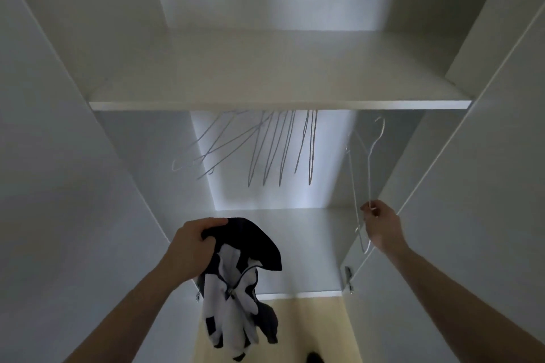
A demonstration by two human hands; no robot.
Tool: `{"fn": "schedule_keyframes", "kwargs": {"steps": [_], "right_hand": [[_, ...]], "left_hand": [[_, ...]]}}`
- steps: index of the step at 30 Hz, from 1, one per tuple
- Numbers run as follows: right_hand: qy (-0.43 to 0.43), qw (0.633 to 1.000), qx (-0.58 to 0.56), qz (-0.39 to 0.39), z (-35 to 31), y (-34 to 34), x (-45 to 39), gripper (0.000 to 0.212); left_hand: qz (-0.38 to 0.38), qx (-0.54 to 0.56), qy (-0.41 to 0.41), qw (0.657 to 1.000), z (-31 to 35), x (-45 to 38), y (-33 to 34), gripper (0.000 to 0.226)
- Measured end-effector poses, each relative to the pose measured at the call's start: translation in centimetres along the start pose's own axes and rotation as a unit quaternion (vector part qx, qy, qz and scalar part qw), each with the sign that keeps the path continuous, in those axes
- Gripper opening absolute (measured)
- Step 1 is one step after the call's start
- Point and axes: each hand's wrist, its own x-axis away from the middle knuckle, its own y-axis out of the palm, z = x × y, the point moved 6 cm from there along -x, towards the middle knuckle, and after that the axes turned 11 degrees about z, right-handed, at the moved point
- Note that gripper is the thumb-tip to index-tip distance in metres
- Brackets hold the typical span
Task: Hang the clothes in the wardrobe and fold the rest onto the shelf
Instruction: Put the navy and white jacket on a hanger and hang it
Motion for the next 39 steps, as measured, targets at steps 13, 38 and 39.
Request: {"fn": "schedule_keyframes", "kwargs": {"steps": [13, 38, 39], "right_hand": [[-0.016, 0.971, 0.185, -0.151, 2.7, -7.7, 17.6, 0.027], [-0.285, 0.933, 0.107, -0.19, -9.9, -9.4, 23.3, 0.05], [-0.286, 0.933, 0.108, -0.191, -9.9, -9.1, 23.3, 0.05]], "left_hand": [[-0.051, 0.004, 0.02, 0.999, -3.4, 4.1, -2.1, 0.051], [-0.045, -0.021, -0.023, 0.998, -7.4, 5.8, -6.3, 0.059], [-0.045, -0.017, -0.017, 0.999, -7.1, 5.8, -6.3, 0.059]]}}
